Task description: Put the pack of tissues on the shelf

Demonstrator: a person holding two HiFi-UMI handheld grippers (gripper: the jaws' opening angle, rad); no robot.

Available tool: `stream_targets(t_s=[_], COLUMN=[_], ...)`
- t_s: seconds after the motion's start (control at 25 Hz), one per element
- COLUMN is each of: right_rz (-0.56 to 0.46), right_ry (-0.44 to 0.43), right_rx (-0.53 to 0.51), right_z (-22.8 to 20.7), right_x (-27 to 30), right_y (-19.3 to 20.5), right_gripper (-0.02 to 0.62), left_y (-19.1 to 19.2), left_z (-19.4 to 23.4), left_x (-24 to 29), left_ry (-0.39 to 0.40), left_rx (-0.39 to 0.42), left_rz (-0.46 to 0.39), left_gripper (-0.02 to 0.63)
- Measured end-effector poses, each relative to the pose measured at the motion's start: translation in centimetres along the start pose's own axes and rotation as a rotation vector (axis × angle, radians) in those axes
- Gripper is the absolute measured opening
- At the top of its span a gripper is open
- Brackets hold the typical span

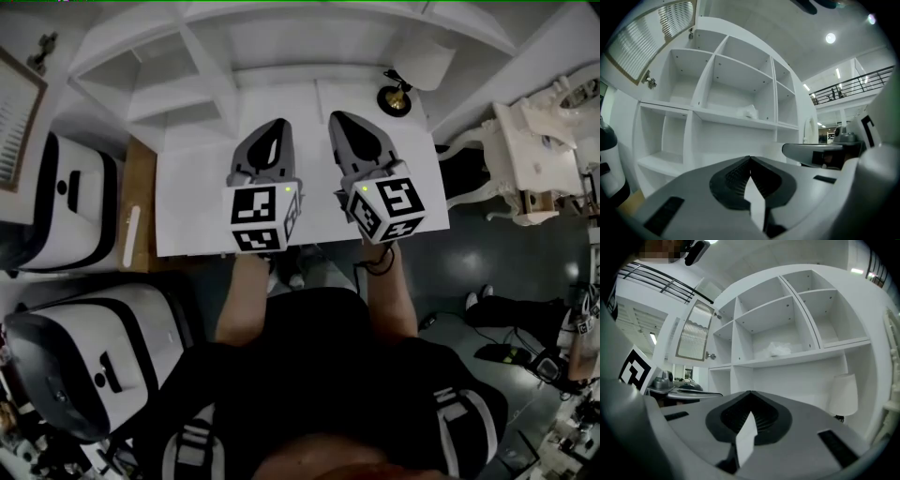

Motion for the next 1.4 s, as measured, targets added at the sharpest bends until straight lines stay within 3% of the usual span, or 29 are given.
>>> stream_targets(t_s=[0.36,0.76,1.4], right_rz=[0.062,0.054,0.012], right_ry=[-0.029,-0.024,-0.045], right_rx=[-0.010,-0.019,0.009], right_z=[2.3,-0.7,-5.0], right_x=[-4.6,-7.6,-10.7], right_y=[4.0,3.1,3.0], right_gripper=[0.020,0.020,0.020], left_y=[4.4,2.8,2.7], left_z=[-2.5,-8.0,-12.3], left_x=[-3.7,-3.0,-2.2], left_ry=[-0.009,0.000,0.007], left_rx=[-0.015,0.018,0.022], left_rz=[0.048,0.006,0.013], left_gripper=[0.011,0.011,0.011])
Point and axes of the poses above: the fingertips, and each gripper's own axes: x forward along the fingers, z to its left, y out of its underside, the point moved 3 cm from there along -x, backward along the fingers, and after that the axes turned 1 degree about -x, right-handed, at the moved point
